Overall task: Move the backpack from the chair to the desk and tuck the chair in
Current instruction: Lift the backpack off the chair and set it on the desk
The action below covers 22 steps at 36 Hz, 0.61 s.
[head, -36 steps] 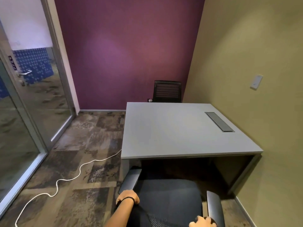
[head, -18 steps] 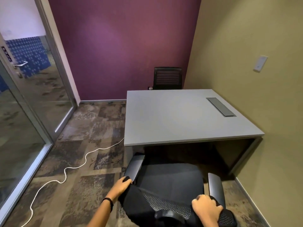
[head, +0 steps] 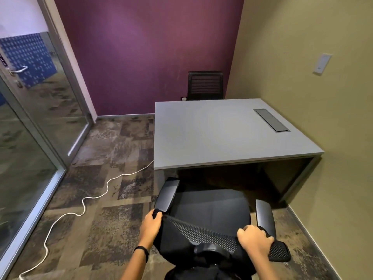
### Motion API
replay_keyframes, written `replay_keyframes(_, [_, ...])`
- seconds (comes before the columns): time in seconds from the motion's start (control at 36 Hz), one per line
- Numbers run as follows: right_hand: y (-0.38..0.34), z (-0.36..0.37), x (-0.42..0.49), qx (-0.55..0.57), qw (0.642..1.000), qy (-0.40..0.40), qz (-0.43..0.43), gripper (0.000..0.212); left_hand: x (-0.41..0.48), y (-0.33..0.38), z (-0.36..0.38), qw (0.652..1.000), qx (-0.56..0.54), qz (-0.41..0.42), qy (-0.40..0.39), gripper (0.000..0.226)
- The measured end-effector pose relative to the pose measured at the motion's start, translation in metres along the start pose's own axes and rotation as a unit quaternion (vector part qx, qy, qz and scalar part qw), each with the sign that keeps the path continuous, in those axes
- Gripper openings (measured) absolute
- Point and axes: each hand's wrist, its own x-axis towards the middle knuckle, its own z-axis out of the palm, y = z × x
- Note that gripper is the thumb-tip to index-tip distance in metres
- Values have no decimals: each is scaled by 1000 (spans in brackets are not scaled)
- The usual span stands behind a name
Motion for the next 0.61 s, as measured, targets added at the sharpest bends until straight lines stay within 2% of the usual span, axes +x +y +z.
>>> replay_keyframes(0.06, [0, 1, 1, -2, 1000, 3, -1, 35, -3, -5, 2, 999, -43, 0, 8, 16])
replay_keyframes(0.08, [0, 1, 1, -3, 1000, 4, -3, 35, -4, -7, 2, 998, -62, 0, 10, 17])
replay_keyframes(0.19, [1, 0, 1, 2, 1000, 15, -13, 35, -6, -11, 1, 997, -78, 8, 28, 34])
replay_keyframes(0.28, [0, 0, 0, 2, 1000, 15, -11, 36, -10, -12, 0, 997, -73, 6, 28, 40])
replay_keyframes(0.47, [1, 1, -1, 6, 1000, 19, -13, 36, -17, -27, 0, 997, -70, 8, 6, 39])
replay_keyframes(0.56, [0, -1, -1, 6, 1000, 21, -12, 37, -24, -33, -2, 996, -81, -3, -27, 33])
replay_keyframes(0.61, [-1, -3, -1, 4, 1000, 22, -12, 37, -30, -39, 0, 994, -96, -13, -51, 41])
